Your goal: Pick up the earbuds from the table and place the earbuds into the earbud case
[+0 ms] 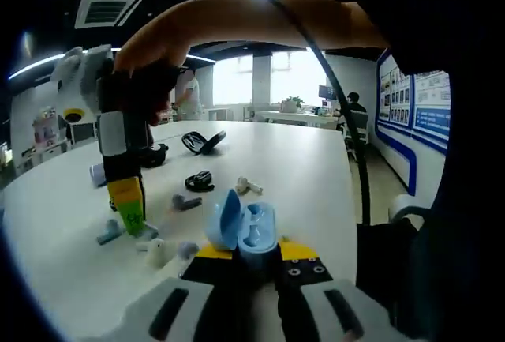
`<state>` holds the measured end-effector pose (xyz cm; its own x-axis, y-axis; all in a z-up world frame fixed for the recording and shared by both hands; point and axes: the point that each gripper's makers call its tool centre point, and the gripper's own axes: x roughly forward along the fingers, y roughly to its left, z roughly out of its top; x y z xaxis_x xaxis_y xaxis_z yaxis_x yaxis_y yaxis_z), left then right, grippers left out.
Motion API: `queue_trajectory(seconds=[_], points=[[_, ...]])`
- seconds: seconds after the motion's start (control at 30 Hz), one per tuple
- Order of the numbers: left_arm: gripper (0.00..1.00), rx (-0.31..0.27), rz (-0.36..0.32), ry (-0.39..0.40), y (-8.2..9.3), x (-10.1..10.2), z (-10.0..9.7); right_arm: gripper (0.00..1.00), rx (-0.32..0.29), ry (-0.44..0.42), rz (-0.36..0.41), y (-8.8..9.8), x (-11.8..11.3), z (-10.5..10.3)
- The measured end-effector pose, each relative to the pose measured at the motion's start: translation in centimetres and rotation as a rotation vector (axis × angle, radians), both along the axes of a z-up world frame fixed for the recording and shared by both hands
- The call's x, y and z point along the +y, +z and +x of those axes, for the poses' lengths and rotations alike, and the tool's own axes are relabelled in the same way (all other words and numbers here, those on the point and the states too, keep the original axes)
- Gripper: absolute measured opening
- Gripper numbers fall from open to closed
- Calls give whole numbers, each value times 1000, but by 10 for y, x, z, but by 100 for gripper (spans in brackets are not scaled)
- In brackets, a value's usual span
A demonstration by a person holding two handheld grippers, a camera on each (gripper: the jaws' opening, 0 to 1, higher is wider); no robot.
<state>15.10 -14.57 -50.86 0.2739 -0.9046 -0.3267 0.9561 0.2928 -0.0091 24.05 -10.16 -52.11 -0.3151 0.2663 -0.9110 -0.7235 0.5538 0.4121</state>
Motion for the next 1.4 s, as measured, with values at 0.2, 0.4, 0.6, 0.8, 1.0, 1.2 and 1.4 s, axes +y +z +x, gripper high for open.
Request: queue_trajectory(seconds=[0.2, 0.4, 0.6, 0.8, 1.0, 1.2, 1.4], points=[[19, -5, 0, -1, 0, 0, 0, 12, -70, 38, -69, -1, 3, 1], [19, -8, -1, -5, 1, 0, -1, 11, -140, 102, -151, -2, 5, 1], [19, -10, -1, -6, 1, -1, -1, 10, -173, 135, -198, -3, 4, 0], [19, -10, 0, -5, 1, -1, -2, 10, -177, 123, -156, -2, 6, 0], [19, -5, 1, -7, 1, -1, -2, 10, -181, 121, -130, 1, 3, -3], [19, -3, 1, -6, 1, -1, -2, 10, -208, 118, -75, 9, 4, 2], [19, -4, 2, -5, 1, -2, -2, 10, -272, 70, 40, 26, 3, 2]])
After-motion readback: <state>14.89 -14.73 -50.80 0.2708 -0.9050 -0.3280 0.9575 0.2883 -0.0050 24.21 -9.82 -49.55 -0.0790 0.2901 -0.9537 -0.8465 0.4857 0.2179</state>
